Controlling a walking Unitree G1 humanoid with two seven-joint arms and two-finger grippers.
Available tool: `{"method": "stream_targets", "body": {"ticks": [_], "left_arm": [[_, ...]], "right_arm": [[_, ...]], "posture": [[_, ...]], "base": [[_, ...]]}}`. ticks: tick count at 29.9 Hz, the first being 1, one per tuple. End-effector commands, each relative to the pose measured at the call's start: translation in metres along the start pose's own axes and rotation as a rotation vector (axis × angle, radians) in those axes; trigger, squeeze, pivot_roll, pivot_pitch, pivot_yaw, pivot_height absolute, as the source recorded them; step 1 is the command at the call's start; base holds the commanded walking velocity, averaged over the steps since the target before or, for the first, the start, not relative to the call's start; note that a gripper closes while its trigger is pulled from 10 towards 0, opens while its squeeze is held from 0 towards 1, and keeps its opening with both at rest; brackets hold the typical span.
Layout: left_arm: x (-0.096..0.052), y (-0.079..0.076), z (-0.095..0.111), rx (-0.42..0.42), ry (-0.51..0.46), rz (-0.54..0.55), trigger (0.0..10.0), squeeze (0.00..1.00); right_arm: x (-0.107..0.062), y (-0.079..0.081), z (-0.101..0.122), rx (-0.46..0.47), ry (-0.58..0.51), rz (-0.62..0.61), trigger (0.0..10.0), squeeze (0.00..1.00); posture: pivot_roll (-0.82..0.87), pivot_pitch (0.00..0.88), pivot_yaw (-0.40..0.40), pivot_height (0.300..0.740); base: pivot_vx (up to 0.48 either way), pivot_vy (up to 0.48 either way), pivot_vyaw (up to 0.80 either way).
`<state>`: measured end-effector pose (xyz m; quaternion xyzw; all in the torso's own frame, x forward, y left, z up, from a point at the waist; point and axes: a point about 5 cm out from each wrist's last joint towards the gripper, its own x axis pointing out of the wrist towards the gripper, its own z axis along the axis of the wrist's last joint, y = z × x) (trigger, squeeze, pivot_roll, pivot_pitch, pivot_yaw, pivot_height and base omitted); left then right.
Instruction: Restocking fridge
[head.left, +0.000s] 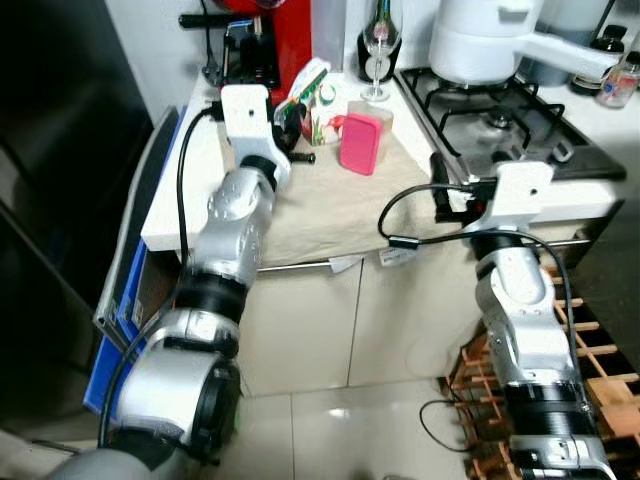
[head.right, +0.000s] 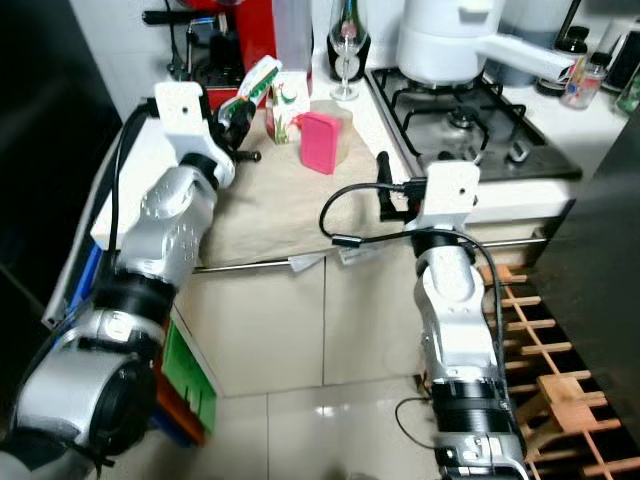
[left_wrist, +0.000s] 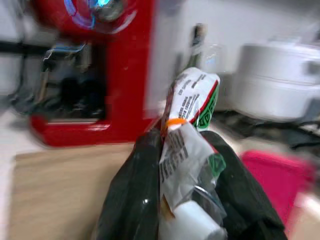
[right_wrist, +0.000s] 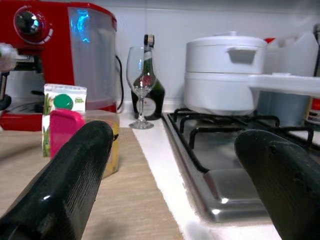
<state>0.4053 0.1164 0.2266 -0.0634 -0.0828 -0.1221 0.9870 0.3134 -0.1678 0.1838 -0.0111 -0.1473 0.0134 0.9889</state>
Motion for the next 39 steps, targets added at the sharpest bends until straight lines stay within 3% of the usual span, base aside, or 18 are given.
{"method": "stream_targets", "body": {"ticks": [1,4,5,7,8,15,23,27,28,32,35,37,39], "left_arm": [[0.001,0.010,-0.002,-0.025,0.032,-0.022,10.0,0.00],[0.005,0.014,-0.005,0.001,0.102,0.014,10.0,0.00],[0.008,0.013,-0.004,0.047,0.127,0.016,10.0,0.00],[0.009,0.013,-0.005,0.043,0.135,0.020,10.0,0.00],[0.009,0.014,-0.009,0.039,0.156,0.031,10.0,1.00],[0.010,0.011,-0.011,-0.038,0.147,0.031,10.0,1.00],[0.012,0.004,-0.011,-0.060,0.145,0.024,10.0,1.00],[0.014,0.008,-0.003,-0.018,0.122,0.049,10.0,1.00],[0.015,0.011,0.002,-0.006,0.106,0.058,10.0,0.00],[0.011,0.045,0.030,-0.001,-0.006,0.159,10.0,0.00],[0.007,0.057,0.041,0.011,-0.077,0.165,10.0,0.00],[-0.002,0.055,0.047,0.082,-0.159,0.126,10.0,0.00],[-0.027,0.029,0.035,0.114,-0.194,0.054,10.0,0.00]], "right_arm": [[-0.008,0.001,0.008,0.011,-0.009,0.003,10.0,0.00],[-0.018,0.000,0.013,0.043,-0.024,0.001,10.0,0.00],[-0.025,-0.002,0.015,0.072,-0.022,-0.016,10.0,0.00],[-0.029,-0.002,0.016,0.075,-0.021,-0.024,10.0,0.00],[-0.034,-0.002,0.016,0.070,-0.015,-0.039,10.0,0.00],[-0.042,0.000,0.021,0.070,0.000,-0.061,10.0,0.00],[-0.043,0.002,0.020,0.062,0.026,-0.053,10.0,0.00],[-0.043,0.003,0.021,0.054,0.026,-0.049,10.0,0.00],[-0.043,0.004,0.021,0.051,0.025,-0.050,10.0,0.00],[-0.044,0.001,0.018,0.045,0.033,-0.069,10.0,0.00],[-0.045,0.000,0.019,0.037,0.030,-0.074,10.0,0.00],[-0.047,-0.003,0.020,-0.007,0.007,-0.073,10.0,0.00],[-0.047,-0.006,0.005,-0.056,0.033,-0.076,10.0,0.00]], "posture": [[-0.15,0.054,0.072,0.732],[-0.17,0.068,0.086,0.732],[-0.18,0.081,0.102,0.732],[-0.20,0.096,0.124,0.732],[-0.21,0.100,0.134,0.732],[-0.24,0.106,0.140,0.732],[-0.24,0.108,0.135,0.732],[-0.25,0.100,0.145,0.732],[-0.25,0.100,0.145,0.732],[-0.23,0.072,0.141,0.732],[-0.22,0.062,0.135,0.732],[-0.18,0.046,0.117,0.732],[-0.14,0.038,0.087,0.732]], "base": [[0.000,0.000,0.00],[0.000,0.000,0.00],[0.000,0.000,0.00],[0.000,0.000,0.00],[0.000,0.000,0.00],[0.000,0.000,0.00],[0.000,0.000,0.00],[0.000,0.000,0.00],[0.000,0.000,0.00],[0.000,0.000,0.00],[0.000,0.000,0.00],[0.000,0.000,0.00],[0.000,0.000,0.00]]}}
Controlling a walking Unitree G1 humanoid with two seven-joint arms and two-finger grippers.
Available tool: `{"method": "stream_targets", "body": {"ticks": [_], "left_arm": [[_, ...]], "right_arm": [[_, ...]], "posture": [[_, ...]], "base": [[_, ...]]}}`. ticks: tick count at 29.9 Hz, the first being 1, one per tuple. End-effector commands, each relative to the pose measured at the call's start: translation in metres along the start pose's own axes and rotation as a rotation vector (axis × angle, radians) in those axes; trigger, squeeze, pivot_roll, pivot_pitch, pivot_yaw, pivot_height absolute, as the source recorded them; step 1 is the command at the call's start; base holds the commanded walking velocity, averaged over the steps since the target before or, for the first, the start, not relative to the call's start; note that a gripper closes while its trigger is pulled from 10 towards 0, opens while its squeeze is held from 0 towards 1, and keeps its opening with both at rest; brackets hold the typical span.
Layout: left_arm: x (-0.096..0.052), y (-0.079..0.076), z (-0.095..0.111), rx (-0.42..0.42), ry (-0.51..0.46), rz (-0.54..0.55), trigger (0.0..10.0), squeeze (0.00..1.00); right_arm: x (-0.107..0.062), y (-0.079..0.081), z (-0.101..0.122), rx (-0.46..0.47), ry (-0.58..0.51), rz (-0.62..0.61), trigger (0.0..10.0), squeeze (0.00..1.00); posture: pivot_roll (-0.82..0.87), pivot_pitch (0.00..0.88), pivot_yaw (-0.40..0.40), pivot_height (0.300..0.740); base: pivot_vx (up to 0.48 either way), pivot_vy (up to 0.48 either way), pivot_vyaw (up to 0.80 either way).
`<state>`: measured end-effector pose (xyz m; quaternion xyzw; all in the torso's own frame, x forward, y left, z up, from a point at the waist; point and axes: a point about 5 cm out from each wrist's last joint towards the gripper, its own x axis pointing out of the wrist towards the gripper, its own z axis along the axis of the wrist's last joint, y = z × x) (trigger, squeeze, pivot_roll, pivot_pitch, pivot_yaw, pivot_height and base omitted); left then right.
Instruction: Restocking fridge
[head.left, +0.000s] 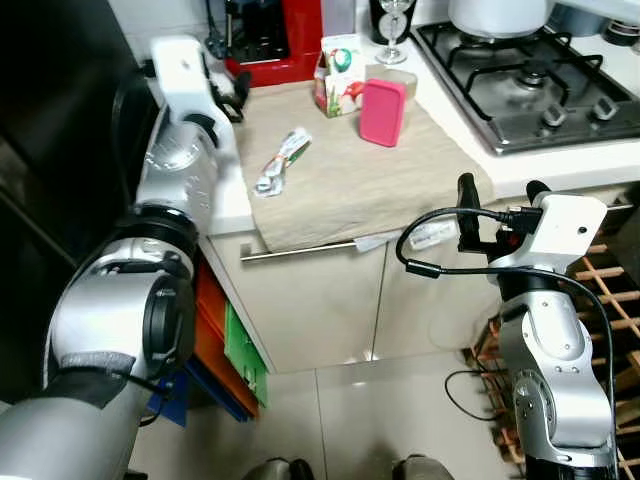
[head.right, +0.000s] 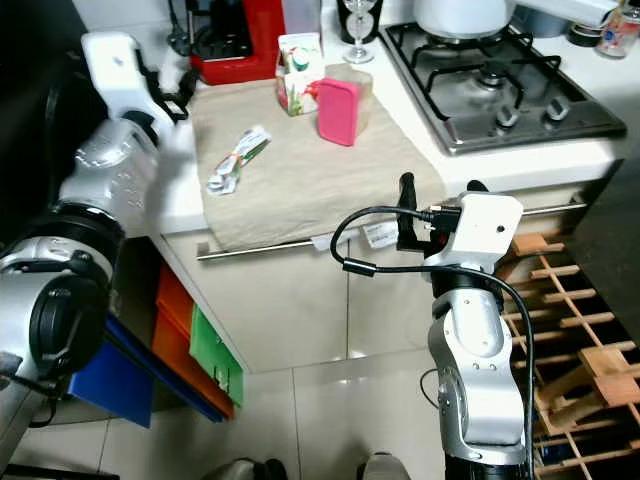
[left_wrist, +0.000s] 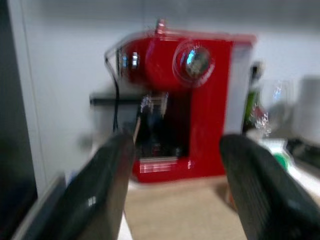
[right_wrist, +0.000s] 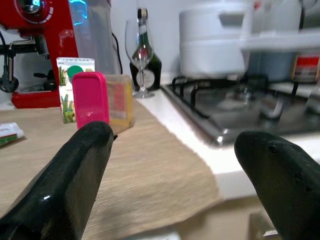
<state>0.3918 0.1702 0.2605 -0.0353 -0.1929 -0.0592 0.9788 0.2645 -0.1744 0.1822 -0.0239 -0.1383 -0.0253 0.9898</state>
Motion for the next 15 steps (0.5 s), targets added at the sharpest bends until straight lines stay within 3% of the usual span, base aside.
{"method": "stream_targets", "body": {"ticks": [1,3,5,9,11,15], "left_arm": [[-0.018,-0.022,-0.007,0.019,0.024,-0.060,10.0,0.00],[-0.026,-0.027,-0.009,0.013,0.029,-0.069,10.0,0.00],[-0.047,-0.037,-0.013,-0.004,0.008,-0.105,10.0,0.00],[-0.106,-0.043,-0.045,-0.036,0.105,-0.153,10.0,0.00],[-0.118,-0.046,-0.050,-0.036,0.113,-0.152,10.0,0.00],[-0.125,-0.050,-0.056,-0.031,0.165,-0.106,10.0,0.00]], "right_arm": [[0.002,-0.001,-0.012,-0.014,0.028,-0.010,10.0,0.00],[0.004,-0.002,-0.014,0.007,0.039,-0.018,10.0,0.00],[0.009,0.000,-0.017,0.024,0.048,-0.007,10.0,0.00],[0.009,0.006,-0.033,0.006,0.101,0.039,10.0,0.00],[0.007,0.006,-0.037,0.007,0.116,0.038,10.0,0.00],[0.008,0.008,-0.044,0.006,0.130,0.046,10.0,0.00]], "posture": [[-0.14,0.039,0.082,0.732],[-0.13,0.043,0.071,0.732],[-0.11,0.047,0.056,0.732],[-0.08,0.058,0.034,0.732],[-0.08,0.061,0.027,0.732],[-0.09,0.047,0.018,0.732]], "base": [[0.000,0.000,0.00],[0.000,0.000,0.00],[0.000,0.000,0.00],[0.000,0.000,0.00],[0.000,0.000,0.00],[0.000,0.000,0.00]]}}
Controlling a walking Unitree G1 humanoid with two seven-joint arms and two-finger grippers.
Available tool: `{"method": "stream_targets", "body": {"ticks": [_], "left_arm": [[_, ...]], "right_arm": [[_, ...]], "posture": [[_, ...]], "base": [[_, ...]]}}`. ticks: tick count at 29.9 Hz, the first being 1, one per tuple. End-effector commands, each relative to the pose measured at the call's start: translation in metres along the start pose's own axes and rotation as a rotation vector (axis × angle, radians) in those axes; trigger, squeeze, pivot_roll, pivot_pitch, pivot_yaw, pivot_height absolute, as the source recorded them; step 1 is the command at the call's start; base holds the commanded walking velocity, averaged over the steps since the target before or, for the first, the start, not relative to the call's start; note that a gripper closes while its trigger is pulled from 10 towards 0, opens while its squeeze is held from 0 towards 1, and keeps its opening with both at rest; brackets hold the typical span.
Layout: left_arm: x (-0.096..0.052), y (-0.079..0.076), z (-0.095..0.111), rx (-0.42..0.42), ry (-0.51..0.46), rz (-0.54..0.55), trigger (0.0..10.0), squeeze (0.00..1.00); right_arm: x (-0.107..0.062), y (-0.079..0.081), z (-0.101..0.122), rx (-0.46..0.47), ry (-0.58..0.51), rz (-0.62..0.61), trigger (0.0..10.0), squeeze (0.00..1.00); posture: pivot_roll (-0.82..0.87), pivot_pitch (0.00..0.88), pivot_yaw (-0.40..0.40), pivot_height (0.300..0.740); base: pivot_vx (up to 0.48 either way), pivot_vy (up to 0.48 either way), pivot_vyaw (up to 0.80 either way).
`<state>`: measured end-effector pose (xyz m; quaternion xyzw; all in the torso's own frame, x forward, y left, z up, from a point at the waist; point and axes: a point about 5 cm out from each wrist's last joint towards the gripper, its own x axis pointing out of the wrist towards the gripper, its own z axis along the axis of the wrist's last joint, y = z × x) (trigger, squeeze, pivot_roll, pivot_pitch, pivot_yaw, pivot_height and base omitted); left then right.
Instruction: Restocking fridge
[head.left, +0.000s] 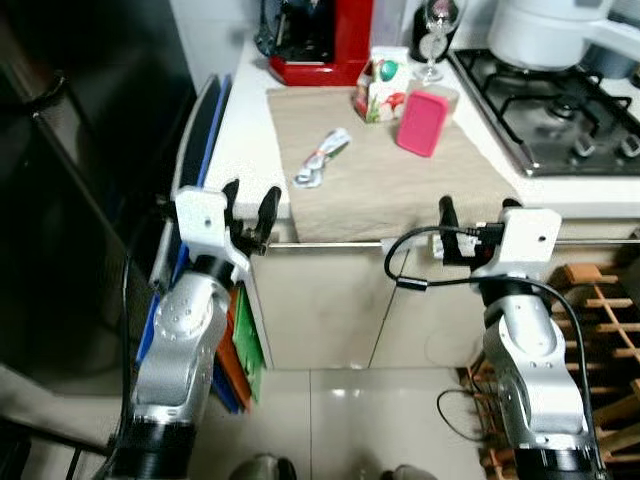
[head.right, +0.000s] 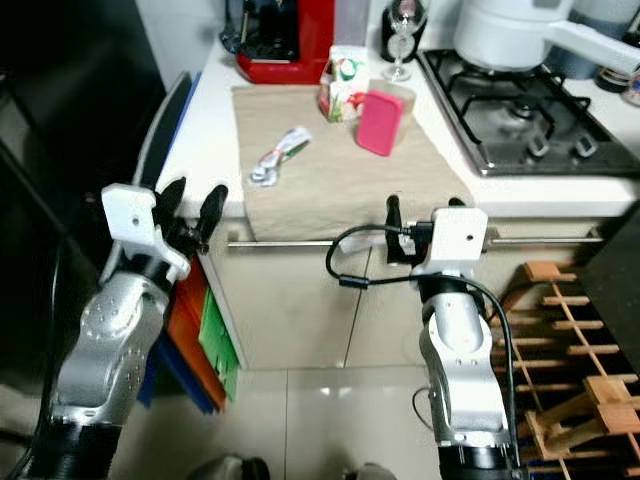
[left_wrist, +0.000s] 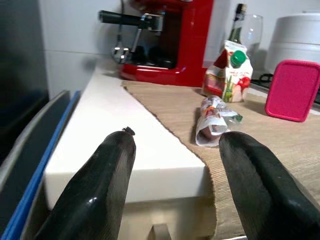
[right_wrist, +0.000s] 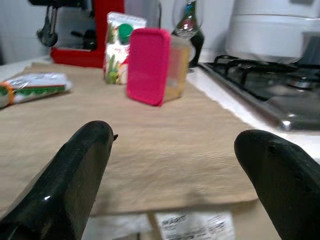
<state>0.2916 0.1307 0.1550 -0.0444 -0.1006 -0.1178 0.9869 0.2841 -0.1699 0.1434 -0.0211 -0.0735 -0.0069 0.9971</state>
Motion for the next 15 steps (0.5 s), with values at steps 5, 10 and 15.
{"method": "stream_targets", "body": {"ticks": [5,10,15], "left_arm": [[0.008,0.003,-0.018,0.054,0.084,0.014,10.0,0.00],[0.014,0.005,-0.027,0.041,0.130,0.043,10.0,0.00],[0.019,0.001,-0.026,0.043,0.128,0.027,10.0,0.00]], "right_arm": [[0.006,0.001,-0.016,-0.008,0.048,0.010,10.0,0.00],[0.005,-0.008,-0.026,0.040,0.090,-0.027,10.0,0.00],[0.008,-0.007,-0.027,0.031,0.079,-0.023,10.0,0.00]], "posture": [[-0.10,0.025,0.018,0.732],[-0.12,0.009,0.029,0.732],[-0.13,0.005,0.037,0.732]], "base": [[0.000,0.000,0.00],[0.000,0.000,0.00],[-0.256,0.000,0.00]]}}
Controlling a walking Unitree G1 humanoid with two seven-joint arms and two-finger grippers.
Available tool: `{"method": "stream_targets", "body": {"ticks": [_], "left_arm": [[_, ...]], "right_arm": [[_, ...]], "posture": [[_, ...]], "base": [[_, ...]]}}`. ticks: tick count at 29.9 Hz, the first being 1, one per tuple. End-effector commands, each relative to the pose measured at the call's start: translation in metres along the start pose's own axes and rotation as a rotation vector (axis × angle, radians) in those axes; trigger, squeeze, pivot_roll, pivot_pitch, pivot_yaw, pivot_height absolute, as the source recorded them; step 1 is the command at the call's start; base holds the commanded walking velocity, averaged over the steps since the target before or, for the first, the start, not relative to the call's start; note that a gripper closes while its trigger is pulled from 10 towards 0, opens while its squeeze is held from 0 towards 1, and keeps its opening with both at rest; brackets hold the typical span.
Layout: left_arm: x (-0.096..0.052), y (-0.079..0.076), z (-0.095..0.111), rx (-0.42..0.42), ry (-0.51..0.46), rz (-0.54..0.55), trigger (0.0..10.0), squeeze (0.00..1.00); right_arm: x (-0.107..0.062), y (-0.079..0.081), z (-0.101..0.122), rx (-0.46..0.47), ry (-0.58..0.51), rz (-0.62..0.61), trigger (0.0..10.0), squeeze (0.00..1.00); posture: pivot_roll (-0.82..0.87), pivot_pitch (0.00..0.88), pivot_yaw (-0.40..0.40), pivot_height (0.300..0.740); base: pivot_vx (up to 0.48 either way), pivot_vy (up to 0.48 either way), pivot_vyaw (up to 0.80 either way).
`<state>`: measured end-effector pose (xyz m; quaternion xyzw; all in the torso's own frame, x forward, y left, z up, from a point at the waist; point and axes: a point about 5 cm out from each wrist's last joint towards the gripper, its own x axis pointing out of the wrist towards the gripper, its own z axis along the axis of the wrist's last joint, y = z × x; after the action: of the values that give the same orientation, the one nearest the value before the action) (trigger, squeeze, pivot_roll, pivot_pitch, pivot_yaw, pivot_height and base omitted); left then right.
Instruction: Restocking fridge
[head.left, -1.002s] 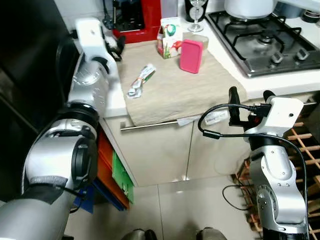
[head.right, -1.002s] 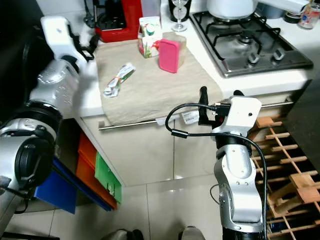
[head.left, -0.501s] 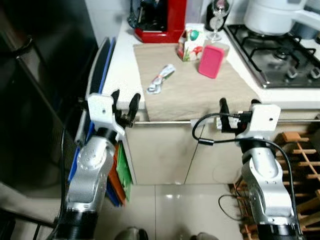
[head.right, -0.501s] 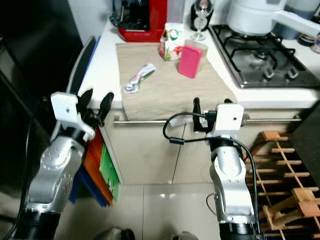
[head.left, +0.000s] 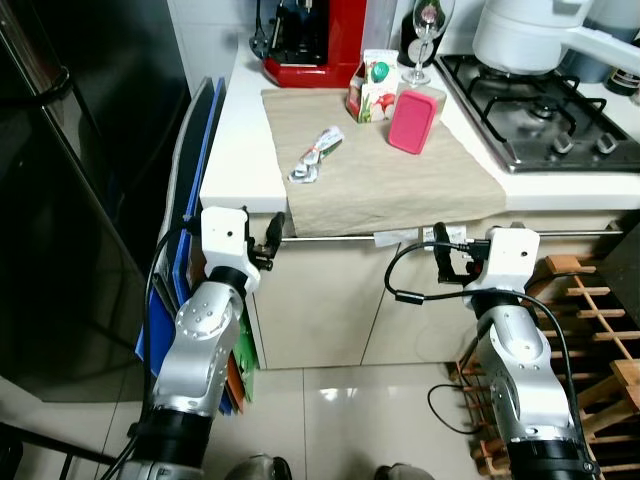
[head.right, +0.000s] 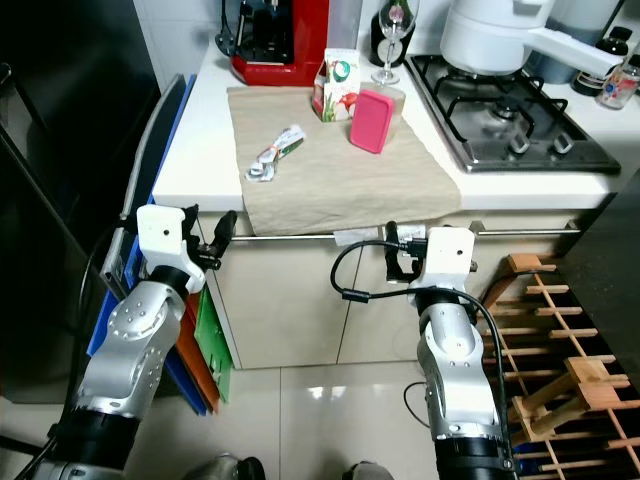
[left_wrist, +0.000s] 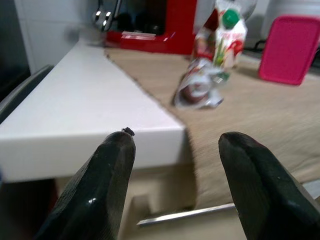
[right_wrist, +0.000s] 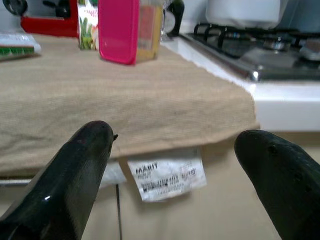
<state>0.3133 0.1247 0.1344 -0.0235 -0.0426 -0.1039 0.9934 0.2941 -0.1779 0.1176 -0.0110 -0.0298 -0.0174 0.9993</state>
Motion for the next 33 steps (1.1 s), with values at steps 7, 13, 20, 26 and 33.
{"method": "stream_targets", "body": {"ticks": [7,13,20,26,33], "left_arm": [[0.005,0.000,0.000,0.008,-0.008,0.002,10.0,0.00],[0.009,0.000,-0.001,-0.007,0.003,0.006,10.0,0.00],[0.010,0.000,-0.003,-0.026,0.016,-0.010,10.0,0.00],[0.007,0.001,-0.007,-0.058,0.031,-0.050,10.0,0.00],[-0.006,0.007,-0.022,-0.132,0.074,0.005,10.0,0.00]], "right_arm": [[0.004,0.004,0.001,0.008,-0.022,0.024,10.0,0.00],[0.005,0.002,-0.001,-0.014,-0.016,0.035,10.0,0.00],[0.001,-0.001,-0.004,-0.035,-0.023,0.035,10.0,0.00],[-0.002,-0.010,-0.004,-0.041,-0.038,-0.001,10.0,0.00],[-0.011,-0.032,-0.007,-0.018,-0.047,-0.116,10.0,0.00]], "posture": [[-0.13,0.003,0.035,0.732],[-0.13,0.003,0.038,0.732],[-0.13,0.001,0.043,0.732],[-0.14,0.000,0.049,0.732],[-0.13,0.000,0.036,0.732]], "base": [[-0.273,0.000,0.00],[0.000,0.000,-0.47],[0.000,0.000,-0.69],[0.000,0.000,-0.70],[0.000,0.000,-0.69]]}}
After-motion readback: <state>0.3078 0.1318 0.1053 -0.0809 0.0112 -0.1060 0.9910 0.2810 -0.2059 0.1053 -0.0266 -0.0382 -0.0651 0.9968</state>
